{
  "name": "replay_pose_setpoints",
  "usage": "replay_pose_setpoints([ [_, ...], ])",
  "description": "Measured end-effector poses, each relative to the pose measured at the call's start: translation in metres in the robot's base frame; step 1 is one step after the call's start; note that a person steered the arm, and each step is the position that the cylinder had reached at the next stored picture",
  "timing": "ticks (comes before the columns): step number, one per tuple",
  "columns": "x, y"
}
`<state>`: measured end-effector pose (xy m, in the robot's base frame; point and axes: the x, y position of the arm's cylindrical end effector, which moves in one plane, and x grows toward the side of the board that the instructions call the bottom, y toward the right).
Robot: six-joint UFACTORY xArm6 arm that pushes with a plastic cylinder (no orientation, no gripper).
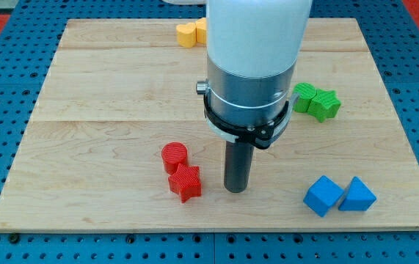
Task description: Keep red blocks in a horizontal line with blue blocks
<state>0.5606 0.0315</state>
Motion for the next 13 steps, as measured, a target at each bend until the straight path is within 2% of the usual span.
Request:
replay_pose_setpoints([
  [3,-0.001,-0.006],
  [4,-0.001,-0.029],
  [6,0.013,-0.128],
  [7,-0.017,-0.129],
  [8,-0.066,-0.13],
  [9,-0.066,-0.11],
  [10,-0.031,-0.079],
  [11,-0.024,-0.077],
  [12,-0.015,-0.105],
  [13,-0.011,-0.049],
])
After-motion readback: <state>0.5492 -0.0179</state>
